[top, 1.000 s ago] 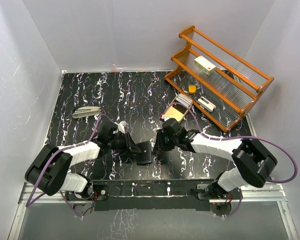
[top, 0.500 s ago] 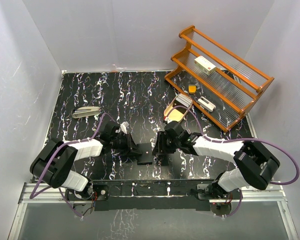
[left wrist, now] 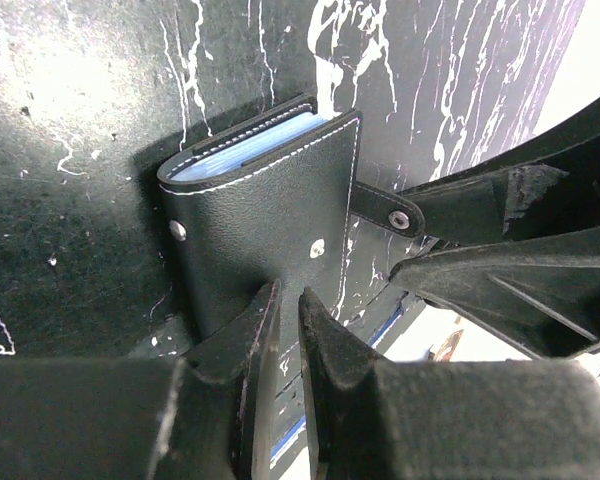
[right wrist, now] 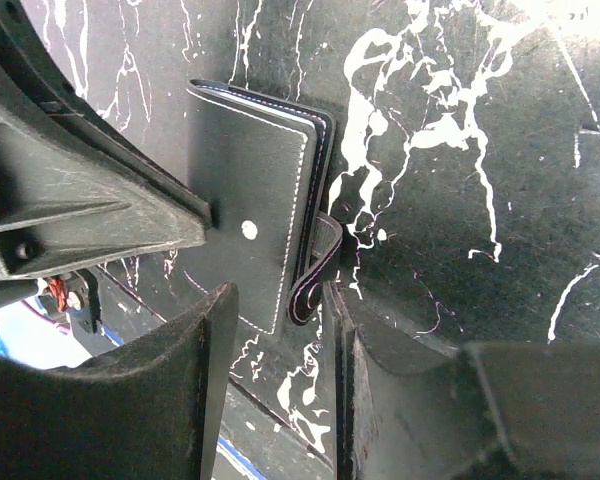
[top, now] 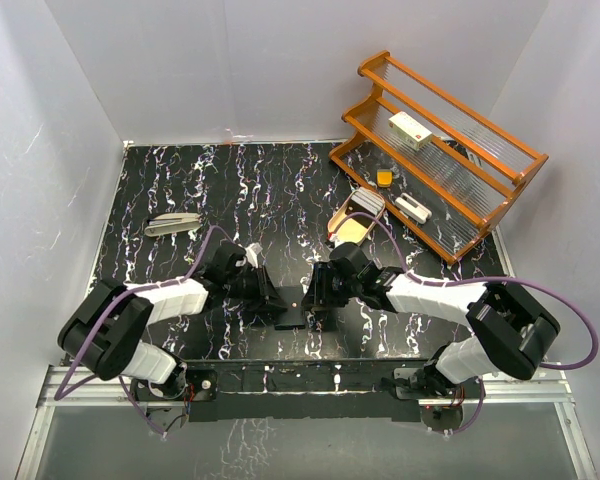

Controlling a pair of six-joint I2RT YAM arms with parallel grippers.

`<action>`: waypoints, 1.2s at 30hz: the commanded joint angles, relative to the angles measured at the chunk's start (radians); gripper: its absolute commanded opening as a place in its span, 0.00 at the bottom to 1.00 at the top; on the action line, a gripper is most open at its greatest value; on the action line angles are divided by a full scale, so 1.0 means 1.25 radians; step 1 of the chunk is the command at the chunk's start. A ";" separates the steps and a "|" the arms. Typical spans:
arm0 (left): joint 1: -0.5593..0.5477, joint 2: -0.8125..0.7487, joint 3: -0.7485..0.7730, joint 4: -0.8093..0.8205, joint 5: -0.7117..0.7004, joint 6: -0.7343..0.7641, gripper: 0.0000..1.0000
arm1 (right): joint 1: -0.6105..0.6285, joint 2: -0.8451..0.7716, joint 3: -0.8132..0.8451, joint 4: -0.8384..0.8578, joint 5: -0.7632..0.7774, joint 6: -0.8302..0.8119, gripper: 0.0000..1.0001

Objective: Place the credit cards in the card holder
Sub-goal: Close the card holder at the center of the board.

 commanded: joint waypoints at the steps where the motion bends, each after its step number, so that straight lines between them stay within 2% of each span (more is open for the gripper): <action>1: -0.007 0.029 0.014 0.017 -0.007 -0.004 0.13 | 0.005 -0.010 -0.007 0.059 -0.013 0.011 0.38; 6: -0.010 0.075 0.003 0.024 -0.017 0.012 0.12 | 0.005 0.002 -0.003 0.081 -0.034 0.019 0.38; 16: -0.010 0.074 -0.008 0.029 -0.023 0.009 0.12 | 0.005 0.057 0.021 0.127 -0.090 0.023 0.38; 23: -0.011 0.079 -0.009 0.025 -0.027 0.012 0.12 | 0.005 0.067 0.041 0.099 -0.081 0.004 0.37; 30: -0.010 0.080 -0.014 0.035 -0.024 0.005 0.13 | 0.005 0.039 0.052 0.047 -0.045 -0.018 0.28; 36: -0.010 0.080 -0.013 0.035 -0.024 0.003 0.12 | 0.005 0.041 0.036 0.044 -0.037 -0.006 0.24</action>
